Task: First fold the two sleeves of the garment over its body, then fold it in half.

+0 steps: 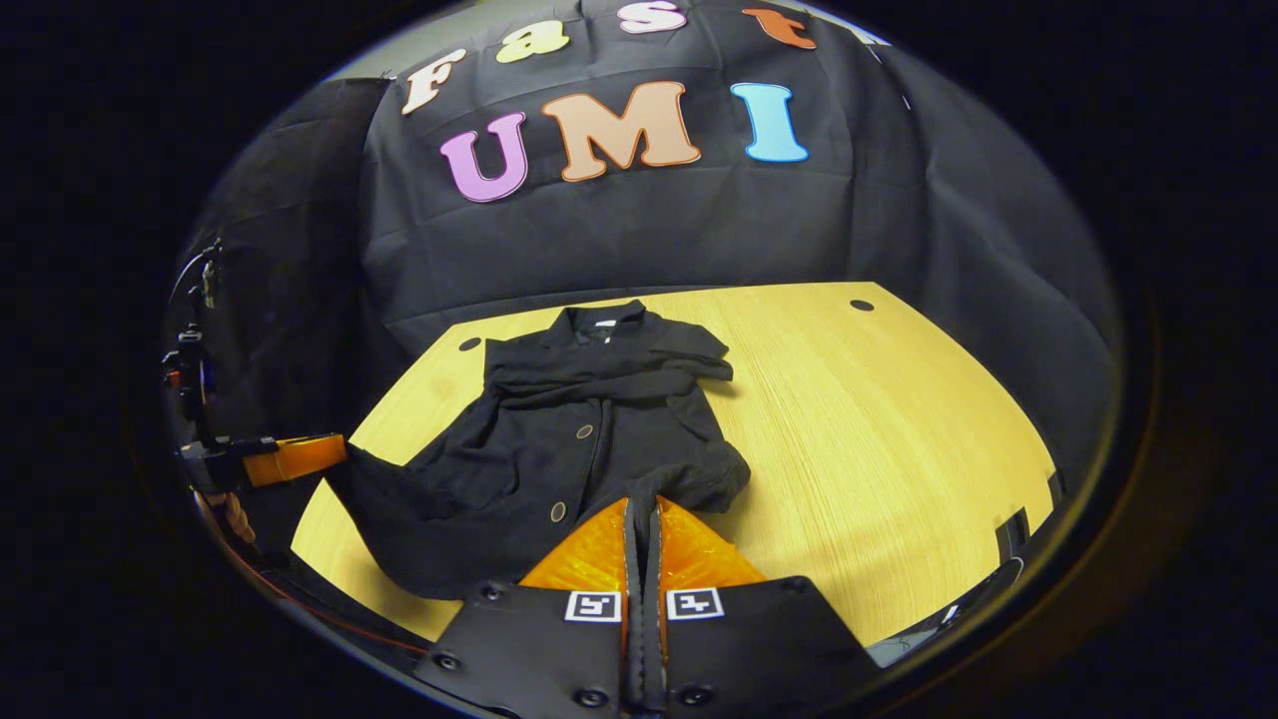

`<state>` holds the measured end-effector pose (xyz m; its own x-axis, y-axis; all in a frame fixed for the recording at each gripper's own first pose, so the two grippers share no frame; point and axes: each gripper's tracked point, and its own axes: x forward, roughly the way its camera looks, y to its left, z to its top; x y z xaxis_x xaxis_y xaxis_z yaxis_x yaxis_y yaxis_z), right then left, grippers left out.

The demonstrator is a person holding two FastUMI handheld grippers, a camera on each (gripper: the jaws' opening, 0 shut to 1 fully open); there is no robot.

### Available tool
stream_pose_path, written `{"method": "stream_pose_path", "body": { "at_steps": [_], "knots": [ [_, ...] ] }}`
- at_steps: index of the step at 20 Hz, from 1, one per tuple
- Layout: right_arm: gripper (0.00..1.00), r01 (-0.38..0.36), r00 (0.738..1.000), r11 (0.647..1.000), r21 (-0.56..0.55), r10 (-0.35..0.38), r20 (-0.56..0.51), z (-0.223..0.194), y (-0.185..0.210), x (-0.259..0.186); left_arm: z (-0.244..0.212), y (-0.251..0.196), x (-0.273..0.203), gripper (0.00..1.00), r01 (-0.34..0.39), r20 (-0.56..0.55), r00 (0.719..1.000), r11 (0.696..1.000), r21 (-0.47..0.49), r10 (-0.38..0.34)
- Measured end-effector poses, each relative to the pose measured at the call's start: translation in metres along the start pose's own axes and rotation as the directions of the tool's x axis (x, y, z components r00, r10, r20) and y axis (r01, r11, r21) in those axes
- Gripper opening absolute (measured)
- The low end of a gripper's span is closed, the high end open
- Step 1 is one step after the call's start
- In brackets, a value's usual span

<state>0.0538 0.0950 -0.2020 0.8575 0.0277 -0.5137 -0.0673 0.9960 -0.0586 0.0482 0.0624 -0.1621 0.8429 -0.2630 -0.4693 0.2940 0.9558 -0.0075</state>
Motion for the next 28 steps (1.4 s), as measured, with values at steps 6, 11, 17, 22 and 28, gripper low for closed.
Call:
{"method": "stream_pose_path", "body": {
  "at_steps": [6,11,17,22,28],
  "knots": [
    [0.02,-0.003,0.998,1.000,0.000,0.003,0.056,0.042,0.004,0.009,0.037,-0.006,0.015,0.00,0.002,0.048,0.999,1.000,0.020,-0.003],
    [0.02,-0.002,0.993,1.000,-0.005,0.003,0.117,0.087,0.008,0.016,0.066,-0.013,0.027,0.00,0.011,0.089,0.996,1.000,0.003,-0.011],
    [0.02,0.003,0.988,0.999,-0.033,0.002,0.152,0.135,0.003,0.036,0.104,-0.014,0.057,0.00,-0.008,0.134,0.991,1.000,-0.005,0.008],
    [0.00,-0.020,0.988,0.999,-0.045,0.027,0.153,0.175,-0.004,0.073,0.134,-0.010,0.088,0.00,-0.046,0.150,0.987,0.998,-0.045,0.052],
    [0.02,-0.040,0.989,0.999,-0.006,0.040,0.141,0.224,-0.023,0.128,0.163,0.006,0.137,0.00,-0.111,0.141,0.983,0.993,-0.051,0.117]
  ]
}}
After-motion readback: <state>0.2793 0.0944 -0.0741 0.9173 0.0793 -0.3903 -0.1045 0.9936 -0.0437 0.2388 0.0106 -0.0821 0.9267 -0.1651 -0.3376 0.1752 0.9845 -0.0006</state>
